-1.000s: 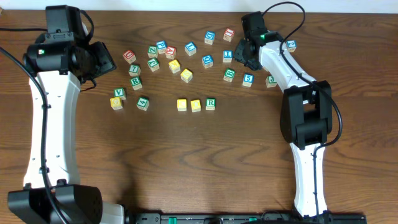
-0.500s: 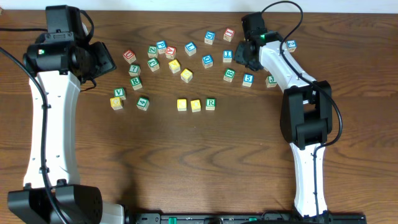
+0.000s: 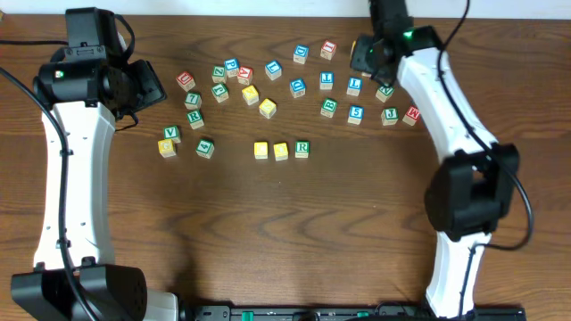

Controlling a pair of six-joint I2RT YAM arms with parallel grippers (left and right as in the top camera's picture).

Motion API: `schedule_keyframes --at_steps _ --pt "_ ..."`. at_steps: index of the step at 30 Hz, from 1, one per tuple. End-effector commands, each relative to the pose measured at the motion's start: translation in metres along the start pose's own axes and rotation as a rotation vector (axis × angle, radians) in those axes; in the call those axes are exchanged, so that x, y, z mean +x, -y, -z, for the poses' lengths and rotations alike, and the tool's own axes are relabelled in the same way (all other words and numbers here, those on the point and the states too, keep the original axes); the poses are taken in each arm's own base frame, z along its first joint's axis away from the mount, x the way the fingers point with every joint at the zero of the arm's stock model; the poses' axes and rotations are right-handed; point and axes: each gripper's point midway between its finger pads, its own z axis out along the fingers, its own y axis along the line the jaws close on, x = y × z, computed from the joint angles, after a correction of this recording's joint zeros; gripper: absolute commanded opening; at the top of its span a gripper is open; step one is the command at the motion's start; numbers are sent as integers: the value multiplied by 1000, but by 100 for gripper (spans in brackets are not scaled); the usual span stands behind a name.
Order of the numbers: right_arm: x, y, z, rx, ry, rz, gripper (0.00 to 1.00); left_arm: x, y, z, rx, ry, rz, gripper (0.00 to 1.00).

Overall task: Spell out CORL
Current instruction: 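Lower the right gripper onto the blue L block and grasp it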

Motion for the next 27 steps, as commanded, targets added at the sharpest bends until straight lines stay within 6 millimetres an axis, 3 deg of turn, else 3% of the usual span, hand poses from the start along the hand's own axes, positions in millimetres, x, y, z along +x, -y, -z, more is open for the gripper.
schedule_keyframes --at_steps 1,6,14,27 --pt "4 1 -1 8 -15 37 37 -1 -2 -1 -13 1 -16 61" --pt "18 -1 -28 21 -55 51 41 1 -3 -3 -16 -7 -16 61" --pt "38 2 -86 37 -98 106 48 1 -4 -5 -21 -7 -17 61" --pt "41 4 -108 44 -88 187 50 1 -4 -5 -21 -7 -17 62"
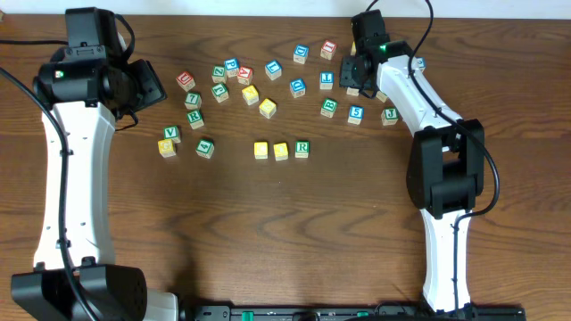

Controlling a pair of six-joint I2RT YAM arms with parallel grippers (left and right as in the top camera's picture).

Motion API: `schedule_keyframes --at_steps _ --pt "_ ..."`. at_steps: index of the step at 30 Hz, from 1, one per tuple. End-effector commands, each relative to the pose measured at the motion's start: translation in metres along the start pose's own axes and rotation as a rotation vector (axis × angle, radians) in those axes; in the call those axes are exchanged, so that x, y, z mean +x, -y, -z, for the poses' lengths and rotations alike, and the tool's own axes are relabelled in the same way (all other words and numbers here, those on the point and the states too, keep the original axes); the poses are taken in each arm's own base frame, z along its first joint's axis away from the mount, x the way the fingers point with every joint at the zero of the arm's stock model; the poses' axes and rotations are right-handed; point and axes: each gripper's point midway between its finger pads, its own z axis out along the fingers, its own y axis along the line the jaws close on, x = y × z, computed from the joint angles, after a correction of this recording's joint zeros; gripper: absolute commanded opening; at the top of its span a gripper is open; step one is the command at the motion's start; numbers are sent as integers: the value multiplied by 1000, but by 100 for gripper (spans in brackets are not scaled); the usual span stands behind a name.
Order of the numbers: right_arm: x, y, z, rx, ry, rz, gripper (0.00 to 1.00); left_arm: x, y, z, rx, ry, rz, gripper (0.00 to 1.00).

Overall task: Spell out CORL
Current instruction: 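Lower the right gripper onto the blue L block and grasp it, then lift the L block and carry it left toward the block row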

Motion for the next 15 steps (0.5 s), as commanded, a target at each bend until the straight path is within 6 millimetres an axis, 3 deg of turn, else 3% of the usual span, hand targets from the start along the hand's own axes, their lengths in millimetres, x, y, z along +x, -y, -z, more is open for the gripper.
schedule_keyframes --at_steps 1,7,15 --pt "3 -2 -9 12 -1 35 51 2 -4 -5 -18 -10 -17 62" --pt "15 1 -30 23 -32 37 50 2 -4 -5 -18 -10 -17 62" --pt "17 1 -38 24 -33 37 41 2 -4 -5 -18 -10 -17 61"
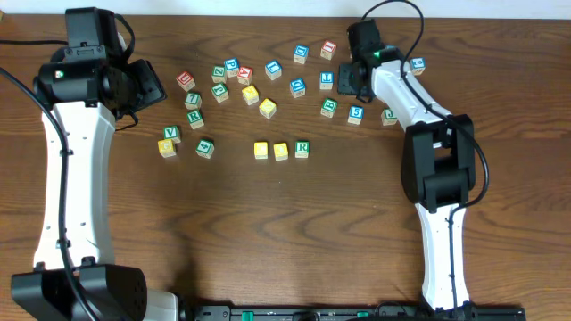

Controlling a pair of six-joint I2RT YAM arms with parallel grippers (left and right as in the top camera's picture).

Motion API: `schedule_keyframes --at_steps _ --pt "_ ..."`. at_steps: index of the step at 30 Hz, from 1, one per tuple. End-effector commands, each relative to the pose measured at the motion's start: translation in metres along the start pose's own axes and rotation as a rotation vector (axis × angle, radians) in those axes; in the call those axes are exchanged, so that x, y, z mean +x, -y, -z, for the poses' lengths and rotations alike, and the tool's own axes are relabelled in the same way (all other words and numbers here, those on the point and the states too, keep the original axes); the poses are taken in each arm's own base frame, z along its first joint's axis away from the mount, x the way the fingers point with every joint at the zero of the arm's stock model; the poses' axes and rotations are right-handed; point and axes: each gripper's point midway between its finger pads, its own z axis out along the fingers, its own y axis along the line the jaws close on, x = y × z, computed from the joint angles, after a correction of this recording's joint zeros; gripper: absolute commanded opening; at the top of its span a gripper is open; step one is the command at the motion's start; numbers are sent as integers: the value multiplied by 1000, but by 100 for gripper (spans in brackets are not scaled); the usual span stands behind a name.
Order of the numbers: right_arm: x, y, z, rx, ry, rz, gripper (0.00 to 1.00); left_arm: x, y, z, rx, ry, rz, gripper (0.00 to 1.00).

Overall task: Spell out CORL
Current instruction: 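Lift the L block and carry it left toward the block row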

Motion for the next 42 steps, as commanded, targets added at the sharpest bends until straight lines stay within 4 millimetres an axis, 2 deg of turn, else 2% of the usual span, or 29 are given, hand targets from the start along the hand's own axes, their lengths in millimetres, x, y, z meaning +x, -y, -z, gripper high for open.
schedule_keyframes --at_steps 1,11,20,27,33,37,39,42 --pt "3 -2 -4 9 -4 13 40 2 -4 -5 -19 -11 -17 61" --pt "1 -3 0 6 1 12 29 2 -4 -5 -19 -11 -17 61" --pt "-10 -5 24 -3 31 10 22 2 -4 -5 -19 -11 -17 61" --pt "-27 -8 67 -22 84 6 22 2 -4 -5 -19 -11 -16 62" --pt "-33 -14 126 -72 105 8 23 2 -4 -5 -19 -11 -16 62" --pt "-21 -21 160 -121 68 17 23 2 -4 -5 -19 -11 -16 62" --pt "-10 -24 169 -130 34 27 23 2 -4 -5 -19 -11 -17 62" --pt "13 -28 172 -121 -48 46 24 2 -4 -5 -19 -11 -17 61"
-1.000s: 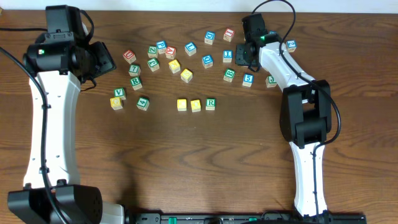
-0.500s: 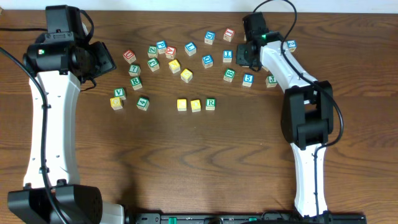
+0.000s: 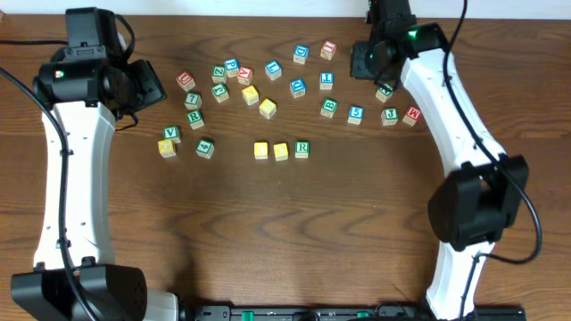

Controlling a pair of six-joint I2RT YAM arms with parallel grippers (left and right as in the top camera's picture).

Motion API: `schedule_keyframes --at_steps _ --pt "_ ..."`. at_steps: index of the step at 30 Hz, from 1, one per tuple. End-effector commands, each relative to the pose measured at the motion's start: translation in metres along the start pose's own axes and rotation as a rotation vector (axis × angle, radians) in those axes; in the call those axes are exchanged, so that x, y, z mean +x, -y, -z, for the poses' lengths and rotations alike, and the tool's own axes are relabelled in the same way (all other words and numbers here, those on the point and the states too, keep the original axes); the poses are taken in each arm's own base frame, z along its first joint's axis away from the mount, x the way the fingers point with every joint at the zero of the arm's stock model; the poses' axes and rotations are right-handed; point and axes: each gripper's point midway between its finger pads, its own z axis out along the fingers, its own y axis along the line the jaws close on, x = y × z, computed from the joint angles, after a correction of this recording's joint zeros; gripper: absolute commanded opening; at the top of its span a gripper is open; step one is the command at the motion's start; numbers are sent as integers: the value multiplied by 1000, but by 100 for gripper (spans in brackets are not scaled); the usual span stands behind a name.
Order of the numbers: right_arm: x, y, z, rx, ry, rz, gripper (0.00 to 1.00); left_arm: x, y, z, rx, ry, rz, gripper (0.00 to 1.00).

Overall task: Spell out CORL
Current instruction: 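Lift the L block and carry it left toward the block row, then lower the L block right of the R block and open the right gripper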

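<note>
Two yellow blocks (image 3: pixel 260 150) (image 3: pixel 281 151) and a green R block (image 3: pixel 302 148) stand in a row at mid table. My right gripper (image 3: pixel 360 61) hangs above the back right cluster. Its body hides what is between the fingers, and the wood just below it is bare. A blue L block (image 3: pixel 326 80) stands to its left. My left gripper (image 3: pixel 147 89) is at the back left, beside a red block (image 3: pixel 186 80). The overhead view does not show how far its fingers are apart.
Loose letter blocks lie scattered along the back: a left group around a green block (image 3: pixel 194 118), a middle group around a yellow block (image 3: pixel 267 108), and a right group with a blue 5 block (image 3: pixel 356 113) and a red block (image 3: pixel 411 114).
My right gripper was low over the spot right of the blue L block. It is now higher and further back. The blue block that stood at that spot is gone.
At first my right gripper was raised at the back, with a blue L block in view below it. Then it was down over that block, at two moments. Now it is raised again and the block's place is bare. The left arm has stayed still.
</note>
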Motion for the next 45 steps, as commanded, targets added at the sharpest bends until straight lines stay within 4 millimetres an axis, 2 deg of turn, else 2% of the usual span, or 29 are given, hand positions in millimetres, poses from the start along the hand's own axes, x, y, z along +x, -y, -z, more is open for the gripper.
schedule_keyframes --at_steps 1,4,8,14,21,29,40,45 --pt "23 -18 1 -35 -81 33 23 2 -4 -5 -19 -11 -17 61" --pt "51 -23 -3 -18 -181 56 23 2 -4 -5 -18 -9 -17 62" --pt "76 -33 -13 -1 -266 92 23 0 -3 -5 -16 -3 -16 61" --pt "100 -50 -40 17 -337 145 21 0 -3 -5 -15 -1 -16 61" --pt "125 -52 -73 76 -413 170 21 0 -3 -5 -15 -1 -16 62" --pt "144 -47 -94 106 -480 180 24 0 -3 -5 -15 -1 -16 61" --pt "153 -58 -94 105 -488 210 29 0 -3 -5 -15 -2 -16 61" --pt "150 -54 -95 156 -460 177 29 0 -3 -5 -15 -2 -16 62"
